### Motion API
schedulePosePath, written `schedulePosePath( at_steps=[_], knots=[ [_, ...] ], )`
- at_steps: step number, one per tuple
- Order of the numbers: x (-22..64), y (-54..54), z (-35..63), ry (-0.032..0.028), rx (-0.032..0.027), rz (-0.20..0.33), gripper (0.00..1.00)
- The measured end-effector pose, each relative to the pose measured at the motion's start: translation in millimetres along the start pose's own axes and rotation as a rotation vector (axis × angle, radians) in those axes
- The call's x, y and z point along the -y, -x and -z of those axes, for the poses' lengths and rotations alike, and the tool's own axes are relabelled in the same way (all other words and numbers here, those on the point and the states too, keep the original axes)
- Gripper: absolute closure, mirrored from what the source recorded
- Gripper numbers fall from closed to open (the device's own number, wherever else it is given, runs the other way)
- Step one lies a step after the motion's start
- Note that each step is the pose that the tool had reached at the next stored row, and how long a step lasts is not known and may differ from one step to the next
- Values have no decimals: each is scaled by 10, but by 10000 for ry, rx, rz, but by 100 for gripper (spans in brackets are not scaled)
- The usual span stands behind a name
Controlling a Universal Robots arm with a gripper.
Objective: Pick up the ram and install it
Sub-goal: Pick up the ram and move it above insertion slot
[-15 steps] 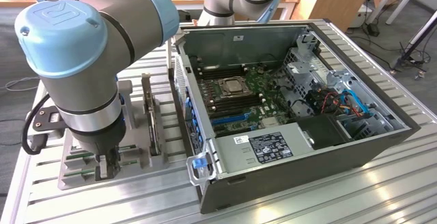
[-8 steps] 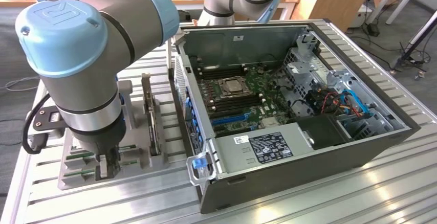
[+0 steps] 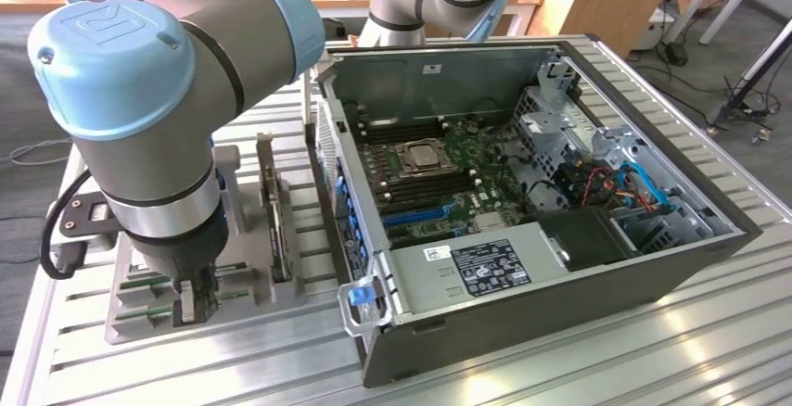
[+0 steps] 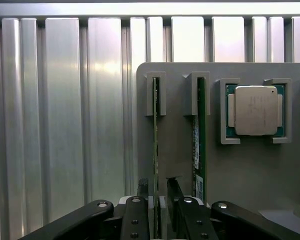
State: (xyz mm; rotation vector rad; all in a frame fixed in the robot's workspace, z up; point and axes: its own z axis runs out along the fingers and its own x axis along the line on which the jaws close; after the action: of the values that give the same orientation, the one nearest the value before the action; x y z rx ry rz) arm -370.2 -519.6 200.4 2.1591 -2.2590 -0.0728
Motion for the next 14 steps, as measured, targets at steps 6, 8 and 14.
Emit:
schedulePosePath(
  at_steps=[6,8,14],
  knots=[
    [0,0,0,0,0,0,72],
    [0,0,0,0,0,0,78],
    [0,0,0,0,0,0,78]
  ],
)
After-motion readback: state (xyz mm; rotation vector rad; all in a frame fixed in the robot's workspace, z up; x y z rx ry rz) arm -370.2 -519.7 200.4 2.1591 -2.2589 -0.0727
